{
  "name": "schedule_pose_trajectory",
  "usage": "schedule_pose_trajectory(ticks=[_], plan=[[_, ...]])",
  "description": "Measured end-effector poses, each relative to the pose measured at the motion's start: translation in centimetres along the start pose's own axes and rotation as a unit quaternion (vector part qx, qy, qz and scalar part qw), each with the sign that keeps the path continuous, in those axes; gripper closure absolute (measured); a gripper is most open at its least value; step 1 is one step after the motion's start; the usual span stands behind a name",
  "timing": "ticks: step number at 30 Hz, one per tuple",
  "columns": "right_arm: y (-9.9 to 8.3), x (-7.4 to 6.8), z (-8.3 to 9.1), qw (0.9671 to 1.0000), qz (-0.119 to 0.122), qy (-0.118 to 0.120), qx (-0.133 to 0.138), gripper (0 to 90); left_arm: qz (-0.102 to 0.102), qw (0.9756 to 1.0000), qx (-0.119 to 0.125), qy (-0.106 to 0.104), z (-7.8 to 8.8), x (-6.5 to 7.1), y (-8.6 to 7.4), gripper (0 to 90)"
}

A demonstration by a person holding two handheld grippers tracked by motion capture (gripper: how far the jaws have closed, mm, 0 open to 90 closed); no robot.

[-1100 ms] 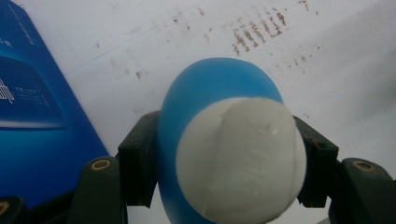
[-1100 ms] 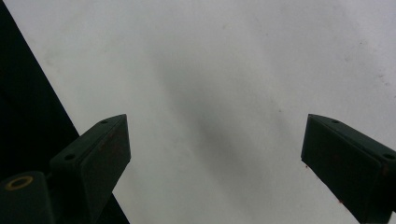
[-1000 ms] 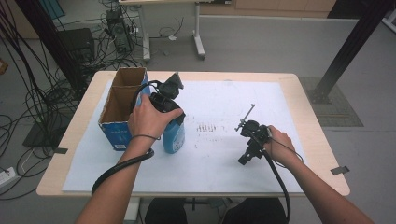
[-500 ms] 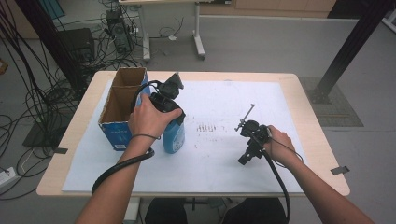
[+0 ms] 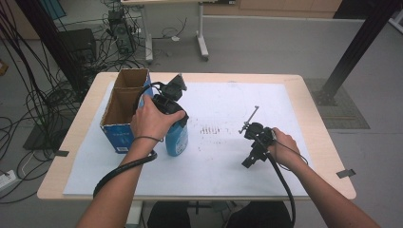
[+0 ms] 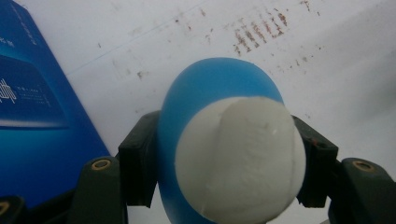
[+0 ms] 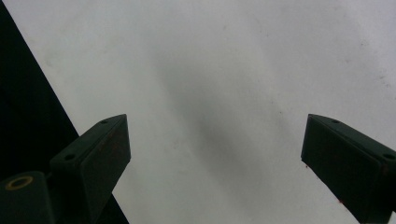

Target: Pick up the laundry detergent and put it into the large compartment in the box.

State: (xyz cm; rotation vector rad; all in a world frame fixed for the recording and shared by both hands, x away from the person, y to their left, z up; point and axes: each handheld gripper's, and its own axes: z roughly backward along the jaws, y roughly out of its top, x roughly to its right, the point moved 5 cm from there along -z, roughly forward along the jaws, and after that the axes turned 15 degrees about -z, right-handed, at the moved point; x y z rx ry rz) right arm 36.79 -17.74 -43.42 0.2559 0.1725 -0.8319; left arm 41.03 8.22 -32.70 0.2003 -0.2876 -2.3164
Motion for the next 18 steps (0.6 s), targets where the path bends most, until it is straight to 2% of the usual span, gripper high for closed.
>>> schedule_pose_trajectory(ticks=[18], plan=[[0.03,0.03,0.08,1.0,0.003,-0.003,0.001,8.0,0.0,1.0,0.0,-0.001,0.0,0.02,-0.01,37.4]])
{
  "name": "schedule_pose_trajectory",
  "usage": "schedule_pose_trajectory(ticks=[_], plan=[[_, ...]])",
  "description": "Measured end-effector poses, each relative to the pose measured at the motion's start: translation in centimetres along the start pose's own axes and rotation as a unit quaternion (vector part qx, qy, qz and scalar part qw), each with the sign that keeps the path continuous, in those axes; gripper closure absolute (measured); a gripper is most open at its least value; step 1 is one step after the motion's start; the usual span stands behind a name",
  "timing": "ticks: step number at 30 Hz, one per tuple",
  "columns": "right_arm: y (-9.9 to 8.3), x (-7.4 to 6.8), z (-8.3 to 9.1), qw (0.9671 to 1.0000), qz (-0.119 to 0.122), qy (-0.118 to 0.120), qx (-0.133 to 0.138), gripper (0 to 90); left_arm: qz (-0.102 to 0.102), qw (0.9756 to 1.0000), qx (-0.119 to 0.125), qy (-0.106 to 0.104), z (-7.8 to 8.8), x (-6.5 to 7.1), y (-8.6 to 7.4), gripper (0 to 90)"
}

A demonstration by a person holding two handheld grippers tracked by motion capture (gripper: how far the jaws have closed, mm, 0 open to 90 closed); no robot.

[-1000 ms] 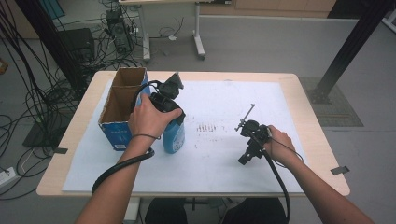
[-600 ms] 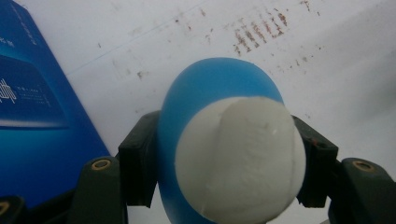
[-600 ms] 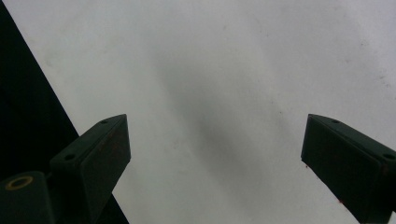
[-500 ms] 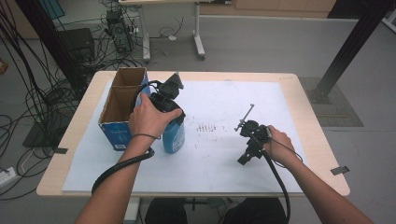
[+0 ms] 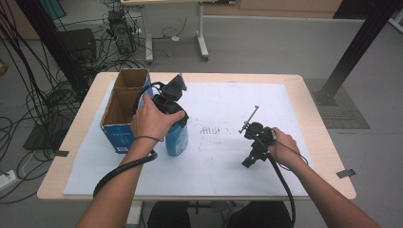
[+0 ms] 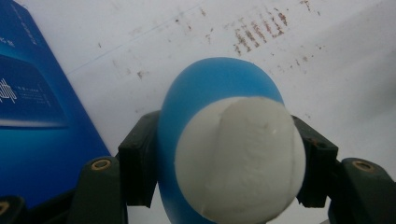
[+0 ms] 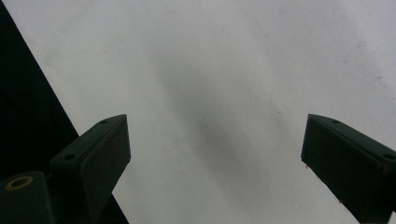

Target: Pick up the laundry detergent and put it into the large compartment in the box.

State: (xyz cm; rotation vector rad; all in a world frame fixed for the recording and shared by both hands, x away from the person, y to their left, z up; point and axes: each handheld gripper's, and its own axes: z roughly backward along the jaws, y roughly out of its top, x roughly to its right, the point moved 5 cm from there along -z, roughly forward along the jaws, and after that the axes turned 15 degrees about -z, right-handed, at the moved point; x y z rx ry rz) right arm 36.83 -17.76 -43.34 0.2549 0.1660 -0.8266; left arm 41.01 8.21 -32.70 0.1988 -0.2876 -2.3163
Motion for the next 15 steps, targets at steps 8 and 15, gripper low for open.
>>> schedule_pose_trajectory(ticks=[8,15], plan=[[-0.09,0.0,-0.01,1.0,-0.002,0.001,0.0,8.1,0.001,1.0,0.001,0.002,0.0,0.0,-0.02,37.4],[-0.16,0.05,0.1,1.0,-0.002,0.0,0.0,8.1,0.001,1.0,0.0,0.0,0.0,-0.01,0.0,37.4]])
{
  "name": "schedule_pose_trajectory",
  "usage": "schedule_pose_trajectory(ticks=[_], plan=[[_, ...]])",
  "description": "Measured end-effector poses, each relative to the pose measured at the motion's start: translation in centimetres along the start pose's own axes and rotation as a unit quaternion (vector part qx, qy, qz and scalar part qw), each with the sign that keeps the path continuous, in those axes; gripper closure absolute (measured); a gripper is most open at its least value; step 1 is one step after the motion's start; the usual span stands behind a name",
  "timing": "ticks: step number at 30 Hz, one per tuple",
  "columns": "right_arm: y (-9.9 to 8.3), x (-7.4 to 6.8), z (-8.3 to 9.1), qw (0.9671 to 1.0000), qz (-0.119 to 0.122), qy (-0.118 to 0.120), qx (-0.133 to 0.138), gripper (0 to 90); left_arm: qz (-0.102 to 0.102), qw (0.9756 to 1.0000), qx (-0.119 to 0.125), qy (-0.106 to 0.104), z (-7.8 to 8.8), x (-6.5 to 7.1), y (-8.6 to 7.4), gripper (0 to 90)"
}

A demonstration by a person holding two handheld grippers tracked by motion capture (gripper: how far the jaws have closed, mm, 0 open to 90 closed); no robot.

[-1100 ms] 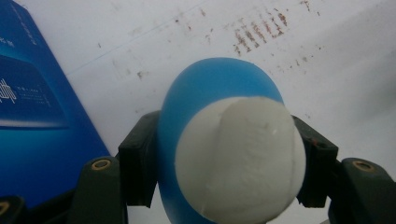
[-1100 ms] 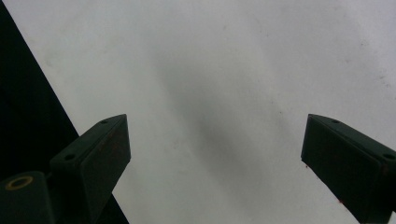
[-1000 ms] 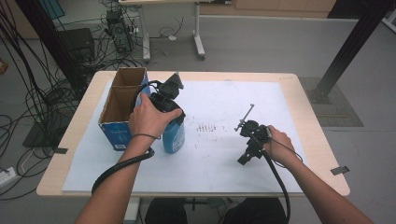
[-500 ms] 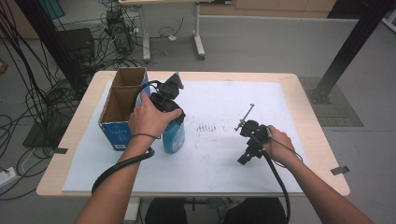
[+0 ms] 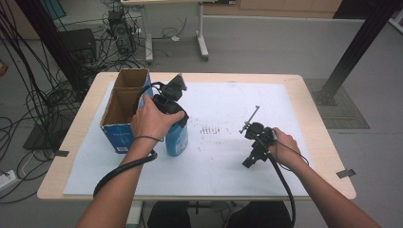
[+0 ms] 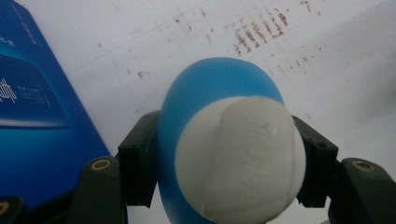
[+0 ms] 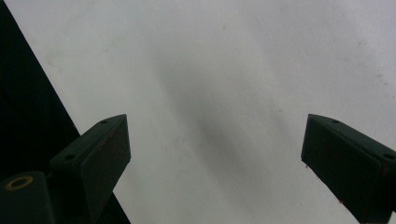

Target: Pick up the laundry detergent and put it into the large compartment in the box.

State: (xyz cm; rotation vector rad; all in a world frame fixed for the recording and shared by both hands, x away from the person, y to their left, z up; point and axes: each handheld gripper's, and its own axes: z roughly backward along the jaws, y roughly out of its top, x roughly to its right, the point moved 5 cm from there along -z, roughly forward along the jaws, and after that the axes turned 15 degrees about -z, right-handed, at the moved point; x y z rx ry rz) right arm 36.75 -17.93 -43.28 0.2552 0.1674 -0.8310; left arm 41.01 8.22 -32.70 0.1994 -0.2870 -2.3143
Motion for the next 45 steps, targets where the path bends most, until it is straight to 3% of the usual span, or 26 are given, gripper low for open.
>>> schedule_pose_trajectory(ticks=[24,45], plan=[[0.07,0.04,0.18,1.0,0.0,-0.004,0.0,8.1,0.001,1.0,0.002,0.001,-0.02,0.02,-0.04,37.5],[0.56,0.29,0.08,1.0,0.003,0.004,0.001,8.1,-0.013,0.9999,0.006,0.002,0.05,0.09,-0.21,37.7]])
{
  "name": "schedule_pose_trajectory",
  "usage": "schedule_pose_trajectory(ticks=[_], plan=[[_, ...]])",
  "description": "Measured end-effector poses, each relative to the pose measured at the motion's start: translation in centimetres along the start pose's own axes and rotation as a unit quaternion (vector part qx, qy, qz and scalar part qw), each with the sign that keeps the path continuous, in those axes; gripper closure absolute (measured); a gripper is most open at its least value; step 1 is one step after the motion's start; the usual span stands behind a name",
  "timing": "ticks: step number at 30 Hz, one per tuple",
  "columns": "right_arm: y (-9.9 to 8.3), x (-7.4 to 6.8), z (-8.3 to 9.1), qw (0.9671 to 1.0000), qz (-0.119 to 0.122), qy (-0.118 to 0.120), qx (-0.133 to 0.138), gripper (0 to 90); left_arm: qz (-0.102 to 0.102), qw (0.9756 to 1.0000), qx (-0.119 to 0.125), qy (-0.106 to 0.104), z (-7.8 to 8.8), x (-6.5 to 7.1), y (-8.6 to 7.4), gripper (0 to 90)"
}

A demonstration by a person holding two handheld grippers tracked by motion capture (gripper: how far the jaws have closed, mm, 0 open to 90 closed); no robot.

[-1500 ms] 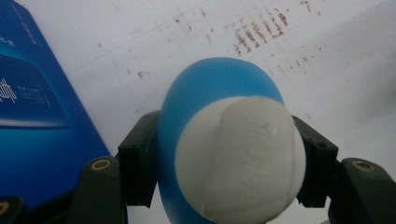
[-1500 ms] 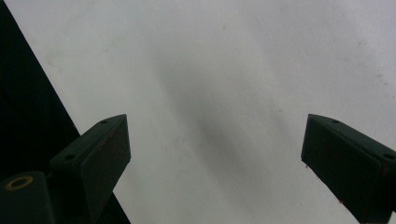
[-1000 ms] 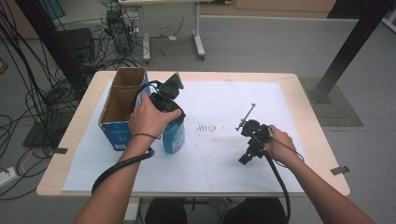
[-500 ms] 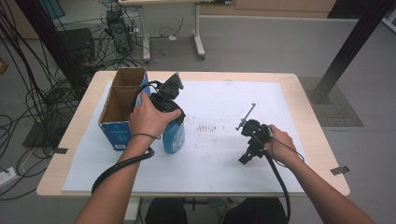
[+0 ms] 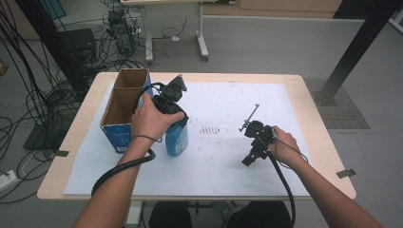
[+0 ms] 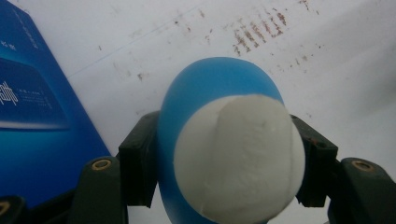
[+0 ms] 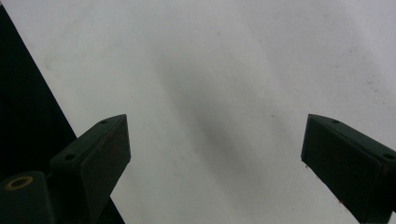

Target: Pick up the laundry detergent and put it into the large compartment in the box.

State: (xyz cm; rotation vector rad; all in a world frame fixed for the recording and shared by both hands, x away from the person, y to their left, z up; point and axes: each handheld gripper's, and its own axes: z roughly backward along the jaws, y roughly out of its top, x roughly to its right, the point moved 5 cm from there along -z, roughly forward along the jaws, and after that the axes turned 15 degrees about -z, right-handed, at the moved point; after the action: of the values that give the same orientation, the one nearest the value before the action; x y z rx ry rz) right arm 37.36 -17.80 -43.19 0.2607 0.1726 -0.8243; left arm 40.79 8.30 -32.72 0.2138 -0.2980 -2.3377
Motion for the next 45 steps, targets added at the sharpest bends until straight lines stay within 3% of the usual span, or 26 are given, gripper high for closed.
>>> schedule_pose_trajectory(ticks=[16,21,30,45], plan=[[0.7,0.6,0.3,1.0,-0.001,-0.004,-0.001,8.2,-0.013,0.9999,-0.002,-0.005,0.2,0.3,0.1,37.8],[0.7,0.6,0.4,1.0,-0.002,-0.006,-0.001,8.2,-0.01,0.9998,0.005,-0.014,1.1,0.6,0.3,37.9],[0.8,0.5,0.8,1.0,-0.002,-0.009,0.001,8.2,-0.016,0.9998,0.009,-0.005,4.2,1.4,1.2,37.9],[0.3,0.4,1.5,0.9999,-0.002,-0.016,0.004,8.3,-0.028,0.999,0.033,0.01,11.5,3.1,4.3,37.9]])
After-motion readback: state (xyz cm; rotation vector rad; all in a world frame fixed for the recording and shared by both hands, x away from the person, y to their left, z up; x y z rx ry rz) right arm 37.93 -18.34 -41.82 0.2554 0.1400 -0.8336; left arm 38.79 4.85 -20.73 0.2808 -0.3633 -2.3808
